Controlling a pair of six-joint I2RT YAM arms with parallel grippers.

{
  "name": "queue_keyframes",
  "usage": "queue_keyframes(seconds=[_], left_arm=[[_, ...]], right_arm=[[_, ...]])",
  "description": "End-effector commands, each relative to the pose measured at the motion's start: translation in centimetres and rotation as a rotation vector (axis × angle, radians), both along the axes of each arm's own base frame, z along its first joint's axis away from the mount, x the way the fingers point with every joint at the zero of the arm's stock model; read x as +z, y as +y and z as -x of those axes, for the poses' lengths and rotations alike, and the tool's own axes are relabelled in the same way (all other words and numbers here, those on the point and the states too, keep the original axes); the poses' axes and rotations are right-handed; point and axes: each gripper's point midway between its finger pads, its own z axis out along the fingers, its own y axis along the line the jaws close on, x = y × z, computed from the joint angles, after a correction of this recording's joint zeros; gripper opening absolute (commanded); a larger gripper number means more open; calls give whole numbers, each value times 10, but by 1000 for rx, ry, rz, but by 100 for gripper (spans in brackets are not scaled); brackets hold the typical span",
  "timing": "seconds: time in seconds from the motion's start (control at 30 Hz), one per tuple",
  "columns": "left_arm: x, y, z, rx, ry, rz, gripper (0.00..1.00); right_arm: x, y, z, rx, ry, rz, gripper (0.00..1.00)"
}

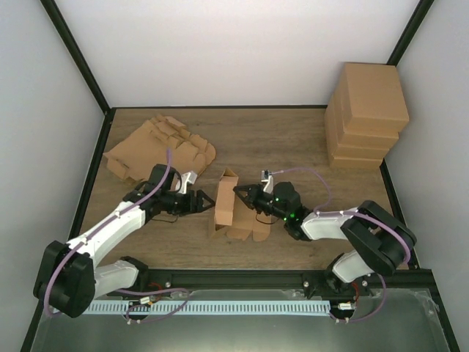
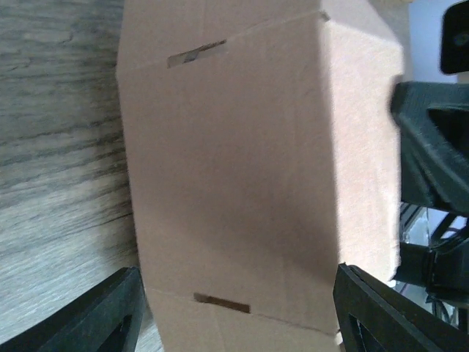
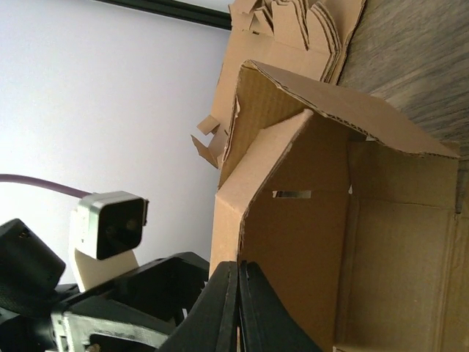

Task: Fold the paper box

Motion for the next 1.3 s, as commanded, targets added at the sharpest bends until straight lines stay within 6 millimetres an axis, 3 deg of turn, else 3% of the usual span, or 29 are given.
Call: queue_keyframes(seconds=[0.0, 0.3, 0.6, 0.73, 0.93, 1.1, 1.27], left_arm=[[13, -9, -9, -16, -60, 66, 74], [21, 4, -17, 76, -127, 65, 74], [-5, -1, -16, 39, -67, 52, 67], [-15, 2, -17, 50, -67, 26, 59], [-5, 0, -16, 26, -108, 43, 48], [4, -1, -15, 14, -139, 55, 48], [3, -2, -13, 2, -121, 54, 48]], right_arm=[[7, 15, 1, 52, -75, 2, 1], [-8, 27, -1, 84, -64, 17, 1], [-26, 42, 1, 131, -54, 39, 1], [-28, 45, 1, 139, -62, 45, 2], [-24, 46, 0, 150, -101, 73, 19], [-15, 44, -3, 158, -191, 146, 32], [-7, 28, -8, 123, -311, 302, 42]])
